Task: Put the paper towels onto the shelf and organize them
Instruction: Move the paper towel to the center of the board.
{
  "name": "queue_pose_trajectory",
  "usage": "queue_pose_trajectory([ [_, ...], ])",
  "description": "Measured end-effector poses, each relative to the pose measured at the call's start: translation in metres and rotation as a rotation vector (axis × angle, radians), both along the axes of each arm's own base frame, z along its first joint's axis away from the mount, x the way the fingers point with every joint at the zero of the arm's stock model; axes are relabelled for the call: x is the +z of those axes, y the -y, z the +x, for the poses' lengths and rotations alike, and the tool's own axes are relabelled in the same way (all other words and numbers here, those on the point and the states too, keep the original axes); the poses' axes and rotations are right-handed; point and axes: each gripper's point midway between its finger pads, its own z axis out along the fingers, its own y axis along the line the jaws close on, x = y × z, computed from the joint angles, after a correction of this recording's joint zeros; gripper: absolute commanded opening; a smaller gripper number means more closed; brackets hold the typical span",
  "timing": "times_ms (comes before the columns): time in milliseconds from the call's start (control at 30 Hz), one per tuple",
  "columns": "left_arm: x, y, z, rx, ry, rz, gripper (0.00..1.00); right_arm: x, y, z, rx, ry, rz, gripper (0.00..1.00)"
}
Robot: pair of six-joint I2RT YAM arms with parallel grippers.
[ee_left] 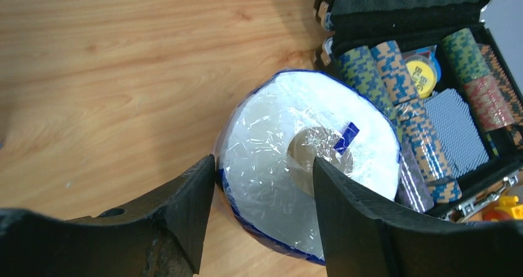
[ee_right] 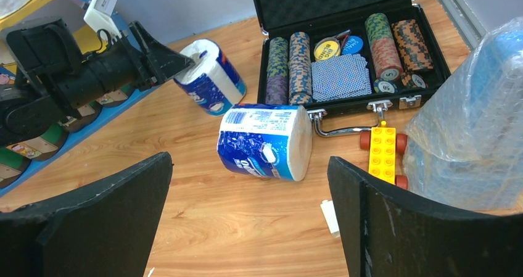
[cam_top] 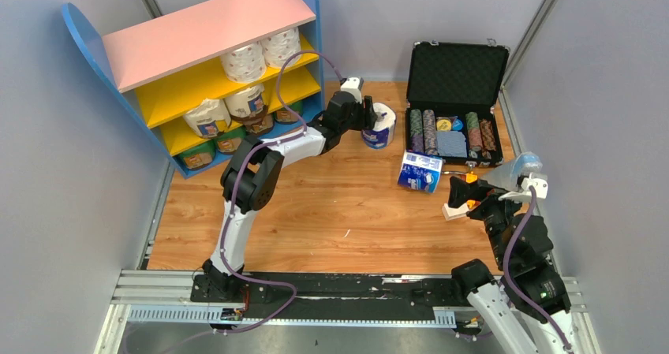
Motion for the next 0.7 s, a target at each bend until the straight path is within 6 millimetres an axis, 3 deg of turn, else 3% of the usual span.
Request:
queue_pose_trajectory([
  [333, 0.000, -0.046, -0.050, 0.039, -0.119, 0.100, 0.59, 0.008, 0.003, -0.007, 0.001, 0.046, 0.019, 1.00],
  [700, -0.002, -0.117, -0.152, 0.056, -0.267, 0.173, 0.63, 0.014, 0.005, -0.013, 0.001, 0.082, 0.033, 1.00],
])
